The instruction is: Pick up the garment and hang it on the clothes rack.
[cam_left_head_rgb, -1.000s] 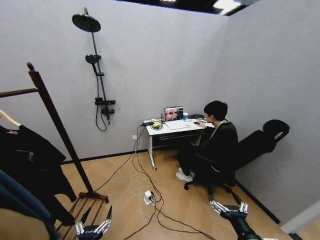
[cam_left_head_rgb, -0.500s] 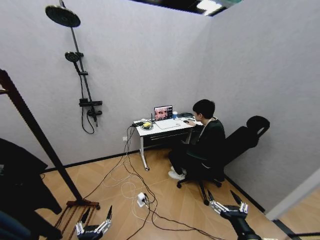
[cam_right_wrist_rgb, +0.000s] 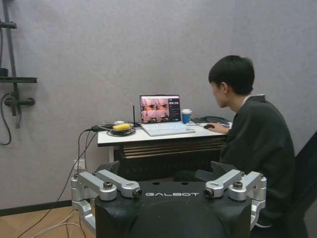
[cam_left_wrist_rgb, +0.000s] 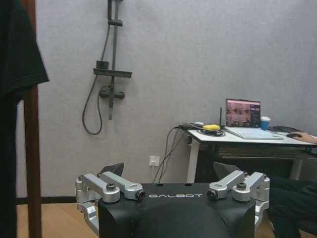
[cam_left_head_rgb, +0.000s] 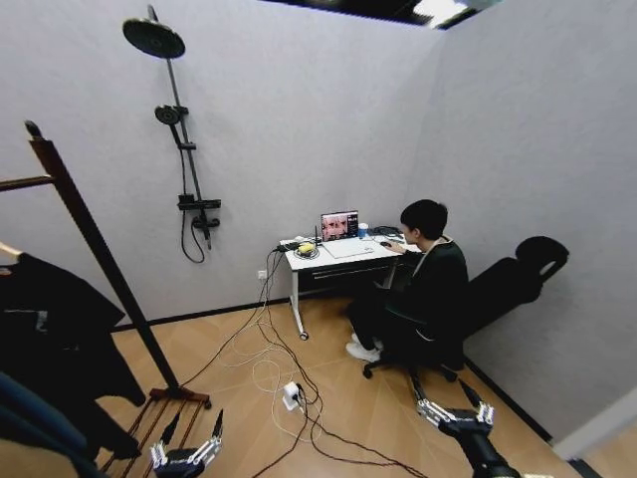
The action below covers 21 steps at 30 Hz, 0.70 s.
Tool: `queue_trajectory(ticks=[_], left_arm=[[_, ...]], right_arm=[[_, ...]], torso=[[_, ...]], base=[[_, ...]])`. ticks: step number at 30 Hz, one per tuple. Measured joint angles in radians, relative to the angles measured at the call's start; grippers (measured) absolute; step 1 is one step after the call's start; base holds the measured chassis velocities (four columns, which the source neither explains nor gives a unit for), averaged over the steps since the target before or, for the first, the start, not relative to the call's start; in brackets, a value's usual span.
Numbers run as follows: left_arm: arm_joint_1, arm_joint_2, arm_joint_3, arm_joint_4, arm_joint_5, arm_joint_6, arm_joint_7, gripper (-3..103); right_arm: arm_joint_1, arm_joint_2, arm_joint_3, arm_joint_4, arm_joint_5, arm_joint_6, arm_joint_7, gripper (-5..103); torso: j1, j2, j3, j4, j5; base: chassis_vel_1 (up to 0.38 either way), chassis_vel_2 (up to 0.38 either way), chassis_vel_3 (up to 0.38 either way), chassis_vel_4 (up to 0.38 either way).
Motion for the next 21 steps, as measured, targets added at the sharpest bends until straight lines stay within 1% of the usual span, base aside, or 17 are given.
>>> queue_trajectory(ticks=[14,21], left_arm=[[0.0,0.0,0.0,0.0,0.0,0.0,0.0,100],[0.0,0.0,0.0,0.0,0.0,0.0,0.0,100]], right_arm=[[0.0,0.0,0.0,0.0,0.0,0.0,0.0,100],[0.0,0.0,0.0,0.0,0.0,0.0,0.0,100]], torso=[[0.0,0.0,0.0,0.0003,0.0],[0.0,0.0,0.0,-0.0001,-0.0001]], base=[[0.107,0.093,0.098,0.097],[0.0,0.0,0.0,0.0]])
